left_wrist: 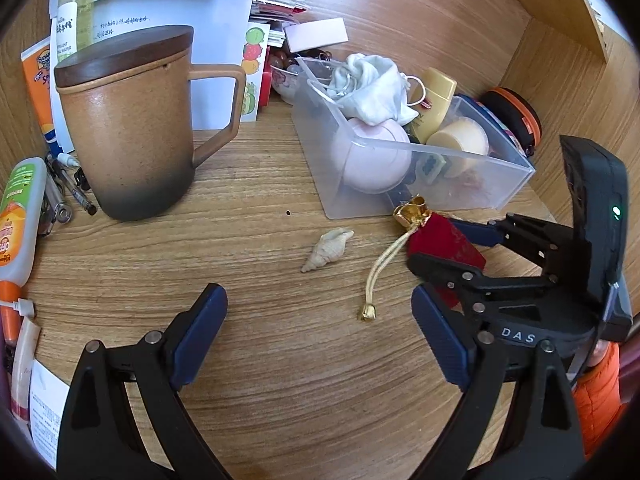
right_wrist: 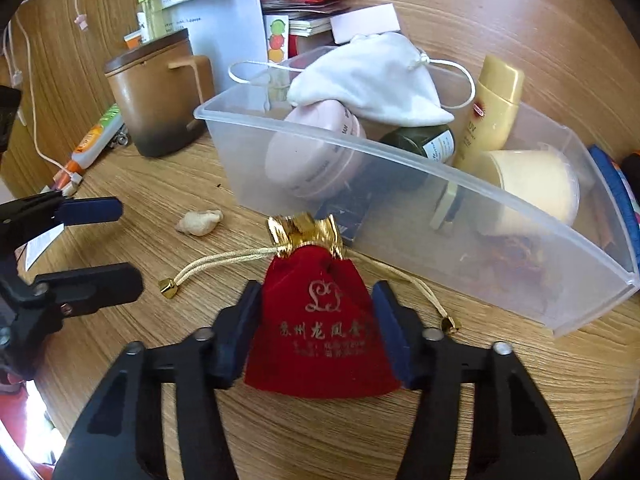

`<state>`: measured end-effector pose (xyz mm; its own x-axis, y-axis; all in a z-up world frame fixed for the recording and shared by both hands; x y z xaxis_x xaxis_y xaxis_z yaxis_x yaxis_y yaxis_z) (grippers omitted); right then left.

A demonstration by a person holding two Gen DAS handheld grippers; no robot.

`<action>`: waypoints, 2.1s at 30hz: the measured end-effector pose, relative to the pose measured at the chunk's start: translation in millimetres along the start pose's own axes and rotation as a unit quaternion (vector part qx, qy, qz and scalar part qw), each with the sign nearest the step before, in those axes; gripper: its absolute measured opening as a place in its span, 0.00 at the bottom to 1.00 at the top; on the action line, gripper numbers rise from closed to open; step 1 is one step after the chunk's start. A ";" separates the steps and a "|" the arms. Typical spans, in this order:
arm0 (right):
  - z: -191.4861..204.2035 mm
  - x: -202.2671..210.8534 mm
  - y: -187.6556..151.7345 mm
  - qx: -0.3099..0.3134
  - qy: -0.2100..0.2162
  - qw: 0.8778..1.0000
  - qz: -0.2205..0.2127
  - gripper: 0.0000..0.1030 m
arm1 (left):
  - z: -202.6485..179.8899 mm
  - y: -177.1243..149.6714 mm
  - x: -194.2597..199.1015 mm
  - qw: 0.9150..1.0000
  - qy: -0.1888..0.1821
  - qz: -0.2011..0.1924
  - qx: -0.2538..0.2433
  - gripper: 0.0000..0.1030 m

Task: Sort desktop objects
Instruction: 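Grasp the red pouch with the right tool while the left tool grasps the seashell, then carry the red pouch with the right tool while the left tool carries the seashell to the bin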

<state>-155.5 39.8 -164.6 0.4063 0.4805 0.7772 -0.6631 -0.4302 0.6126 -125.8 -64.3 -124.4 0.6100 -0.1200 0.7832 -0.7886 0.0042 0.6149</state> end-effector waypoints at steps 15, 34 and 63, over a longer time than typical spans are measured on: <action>-13.5 52.2 -0.2 -0.023 0.034 0.996 -0.084 0.21 | -16.8 11.6 -18.6 0.999 0.041 0.014 -0.024 0.91; -39.0 80.4 -9.4 -0.039 0.074 0.989 -0.125 0.21 | -21.1 21.0 -37.4 0.992 0.113 0.007 -0.054 0.45; -41.8 114.6 12.0 -0.035 0.060 0.985 -0.160 0.22 | -41.8 28.2 29.6 0.993 0.068 -0.067 -0.067 0.18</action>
<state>-143.2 121.6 -74.2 0.5275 0.6711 0.5210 -0.5564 -0.1906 0.8088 -126.7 -26.3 -80.1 0.7212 0.0075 0.6927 -0.6874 0.1311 0.7143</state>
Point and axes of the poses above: each gripper's, at about its wrist camera, not at the fingertips, and x roughly against the way its jaws point, z to its left, y to its top, the point moved 7 cm from there along -x, roughly the way its jaws point, and after that the axes turned 11 degrees about y, right-handed, at the moved point
